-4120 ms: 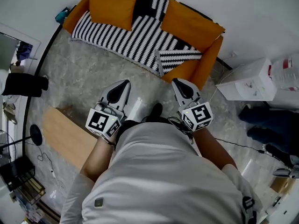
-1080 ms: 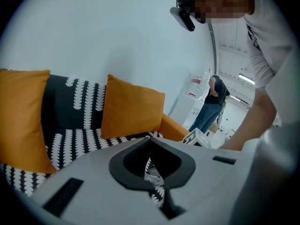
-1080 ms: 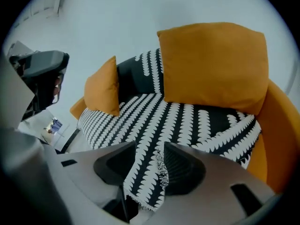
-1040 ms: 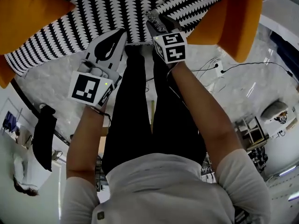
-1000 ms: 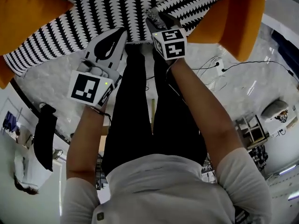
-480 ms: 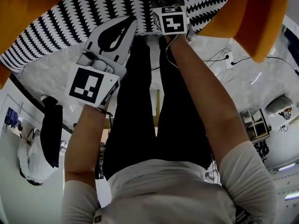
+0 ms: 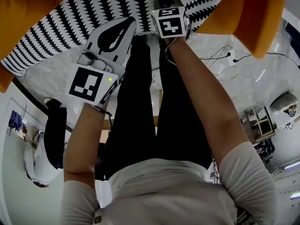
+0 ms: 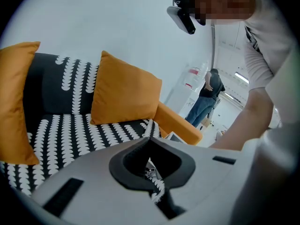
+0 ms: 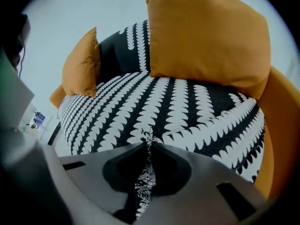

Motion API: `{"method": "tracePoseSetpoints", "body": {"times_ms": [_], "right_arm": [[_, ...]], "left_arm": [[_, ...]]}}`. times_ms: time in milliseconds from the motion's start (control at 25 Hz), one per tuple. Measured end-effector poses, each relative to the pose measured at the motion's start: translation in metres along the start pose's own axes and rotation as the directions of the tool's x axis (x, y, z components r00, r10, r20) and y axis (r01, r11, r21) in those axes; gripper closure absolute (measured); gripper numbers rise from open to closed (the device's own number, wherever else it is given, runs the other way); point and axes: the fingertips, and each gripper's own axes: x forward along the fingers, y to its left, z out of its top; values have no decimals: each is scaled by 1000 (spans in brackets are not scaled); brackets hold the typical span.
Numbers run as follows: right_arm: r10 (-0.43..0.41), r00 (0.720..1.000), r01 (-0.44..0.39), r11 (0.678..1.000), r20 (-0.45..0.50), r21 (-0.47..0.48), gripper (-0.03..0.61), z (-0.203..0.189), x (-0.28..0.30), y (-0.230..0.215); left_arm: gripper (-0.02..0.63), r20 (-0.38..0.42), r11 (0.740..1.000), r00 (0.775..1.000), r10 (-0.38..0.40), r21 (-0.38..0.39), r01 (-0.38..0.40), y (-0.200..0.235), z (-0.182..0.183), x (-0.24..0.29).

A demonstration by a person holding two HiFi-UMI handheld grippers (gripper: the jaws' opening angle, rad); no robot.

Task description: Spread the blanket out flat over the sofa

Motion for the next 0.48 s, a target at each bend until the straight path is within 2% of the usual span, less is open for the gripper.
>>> {"method": "tracePoseSetpoints", "body": {"times_ms": [200,280,480], "right_arm": [[79,997,-80,994,22,80,538,-19,-31,23],[92,995,-94,990,23,102,538,-24,-44,30],[37,999,-43,982,33,182,538,-36,-69,9]], "left_arm": [[604,-72,1000,997,4,-8,-4,-12,-11,-2],[604,-73,1000,997,-3,-7,3,-12,-10,-4],[604,-46,998,997,-56,6,56,-13,-2,-1]]}}
